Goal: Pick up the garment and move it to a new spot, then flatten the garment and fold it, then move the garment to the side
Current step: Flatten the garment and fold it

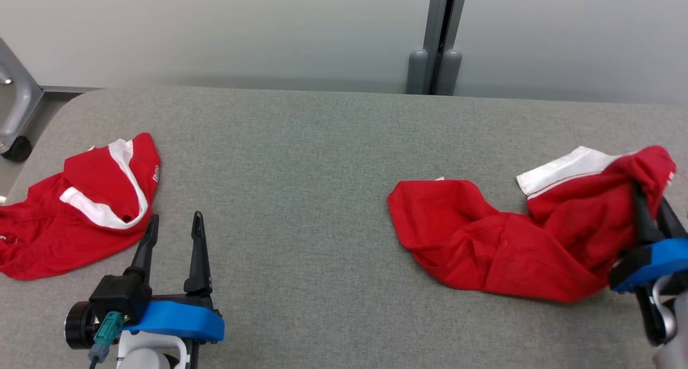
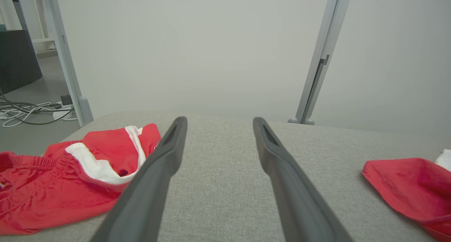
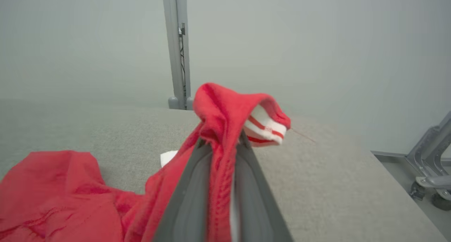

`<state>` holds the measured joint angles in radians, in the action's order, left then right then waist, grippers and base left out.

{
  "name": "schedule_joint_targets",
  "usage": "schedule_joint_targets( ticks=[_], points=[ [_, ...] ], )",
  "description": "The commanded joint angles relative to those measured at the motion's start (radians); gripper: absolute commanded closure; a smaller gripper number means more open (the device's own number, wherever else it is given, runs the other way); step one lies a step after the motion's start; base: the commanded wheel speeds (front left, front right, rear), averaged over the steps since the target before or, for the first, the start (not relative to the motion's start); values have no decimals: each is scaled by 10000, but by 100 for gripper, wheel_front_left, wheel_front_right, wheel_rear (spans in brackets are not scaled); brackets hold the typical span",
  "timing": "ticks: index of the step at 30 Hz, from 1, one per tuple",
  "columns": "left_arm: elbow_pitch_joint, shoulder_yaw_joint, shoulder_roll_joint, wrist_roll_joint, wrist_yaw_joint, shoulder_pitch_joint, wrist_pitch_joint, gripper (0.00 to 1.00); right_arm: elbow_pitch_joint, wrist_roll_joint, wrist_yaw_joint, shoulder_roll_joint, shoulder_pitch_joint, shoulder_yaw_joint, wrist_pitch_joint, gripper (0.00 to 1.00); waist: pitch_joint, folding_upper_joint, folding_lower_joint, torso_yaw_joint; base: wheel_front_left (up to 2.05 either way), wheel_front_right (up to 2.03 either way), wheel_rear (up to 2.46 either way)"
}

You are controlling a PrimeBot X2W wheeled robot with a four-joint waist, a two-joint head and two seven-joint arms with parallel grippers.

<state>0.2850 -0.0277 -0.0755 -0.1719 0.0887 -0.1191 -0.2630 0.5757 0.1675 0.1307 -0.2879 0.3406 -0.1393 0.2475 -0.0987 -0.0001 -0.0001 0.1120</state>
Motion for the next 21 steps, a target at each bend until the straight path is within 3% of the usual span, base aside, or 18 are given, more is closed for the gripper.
schedule_joint_targets(
  ticks=[1, 6, 8, 9, 10, 15, 21],
  points=[
    [-51, 25, 9, -30, 30, 34, -26, 0, -554, -146, 1, 200, 186, 239, -103, 100, 19, 1, 1, 39, 0, 0, 0],
    [-64, 20, 48, -38, 61, -14, -26, 0, -2218, -420, 1, 1041, 572, 1770, -775, 100, 22, 1, 1, 231, 0, 0, 0],
    [-69, 8, 56, -46, 62, -30, -26, 0, -2384, -475, 1, 1165, 685, 2203, -905, 100, 7, 1, 1, 284, 0, 0, 0],
    [-71, -22, 78, -56, 75, -89, -26, 0, -2557, -472, 1, 1426, 891, 3002, -1078, 100, -49, 1, 1, 437, 0, 0, 0],
    [-71, -22, 78, -56, 75, -89, -26, 0, -2557, -472, 1, 1426, 891, 3002, -1078, 100, -49, 1, 1, 437, 0, 0, 0],
    [-18, -94, 135, -106, 92, -289, -26, 0, -2032, -292, 1, 2002, 1364, 4873, -1175, 100, -184, 1, 1, 922, 0, 0, 0],
    [61, -211, 200, -169, 93, -325, -26, 0, -510, -2, 1, 2338, 1659, 7155, -770, 100, -345, 1, 1, 1456, 0, 0, 0]
  ],
)
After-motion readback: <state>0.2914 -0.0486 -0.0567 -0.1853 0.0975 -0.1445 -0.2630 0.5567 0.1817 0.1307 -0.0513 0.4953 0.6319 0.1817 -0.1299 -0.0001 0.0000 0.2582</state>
